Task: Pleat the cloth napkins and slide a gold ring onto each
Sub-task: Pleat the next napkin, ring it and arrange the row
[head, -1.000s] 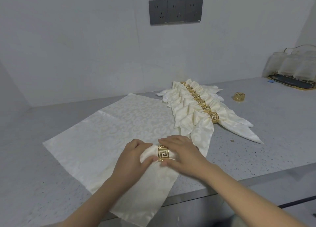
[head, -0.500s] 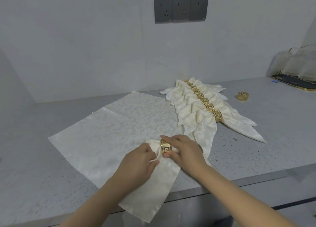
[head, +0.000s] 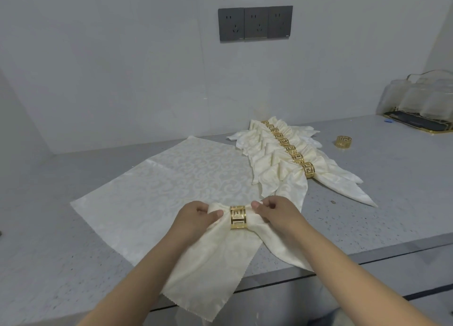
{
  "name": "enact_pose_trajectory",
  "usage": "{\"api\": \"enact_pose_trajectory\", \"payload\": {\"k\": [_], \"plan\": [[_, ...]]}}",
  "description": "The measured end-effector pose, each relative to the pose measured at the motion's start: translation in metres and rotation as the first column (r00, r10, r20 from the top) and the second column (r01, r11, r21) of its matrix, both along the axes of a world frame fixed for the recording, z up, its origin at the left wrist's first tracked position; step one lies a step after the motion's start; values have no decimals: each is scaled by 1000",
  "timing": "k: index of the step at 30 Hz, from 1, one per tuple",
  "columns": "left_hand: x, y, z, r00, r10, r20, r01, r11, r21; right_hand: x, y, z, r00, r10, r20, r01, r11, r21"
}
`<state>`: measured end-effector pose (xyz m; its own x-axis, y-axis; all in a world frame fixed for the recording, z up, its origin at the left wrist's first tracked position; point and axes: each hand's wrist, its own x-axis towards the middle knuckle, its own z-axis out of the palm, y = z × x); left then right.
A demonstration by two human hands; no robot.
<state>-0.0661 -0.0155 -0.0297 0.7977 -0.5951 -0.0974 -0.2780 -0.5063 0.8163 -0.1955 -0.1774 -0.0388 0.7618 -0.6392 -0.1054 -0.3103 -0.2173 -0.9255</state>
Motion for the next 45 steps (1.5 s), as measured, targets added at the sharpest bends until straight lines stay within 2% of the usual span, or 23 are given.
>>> {"api": "enact_pose_trajectory", "payload": {"k": [2,4,9,11,14,17,20,22,26,30,35,39,45], "plan": [[-4,0,5,994,17,-111,-38,981,-190,1,-2,5,996,0,85,-6,997,71],[-9,-2,10,982,1,-186,-66,937,-343,3,0,9,992,-15,129,9,999,50],[-18,-8,17,999,-1,-50,-23,882,-471,13,7,13,948,-167,271,204,972,-114],[-20,-12,18,1000,-5,-30,-9,884,-468,15,6,13,910,-202,363,259,959,-116],[-25,-18,23,997,-65,-51,38,905,-423,18,7,14,887,-204,415,282,949,-138],[-28,-23,25,996,-19,-89,-17,921,-390,17,10,14,902,-169,396,230,967,-113],[-26,-24,24,992,45,-118,-90,908,-409,14,6,11,945,-97,312,103,995,-1],[-25,-23,22,993,33,-117,-81,901,-427,11,2,9,947,-73,313,64,997,40],[-29,-24,21,999,-10,-39,-8,906,-422,8,4,11,911,-110,397,117,993,6],[-27,-25,21,999,-44,-5,37,901,-433,7,6,13,912,-146,384,179,983,-51],[-26,-28,20,999,-33,-3,28,883,-469,8,2,8,908,-178,380,182,983,27],[-22,-29,19,992,-102,-77,54,881,-469,6,0,9,910,-132,392,123,991,48],[-23,-30,20,991,-127,-53,89,887,-453,6,2,3,891,-157,425,140,988,72]]}}
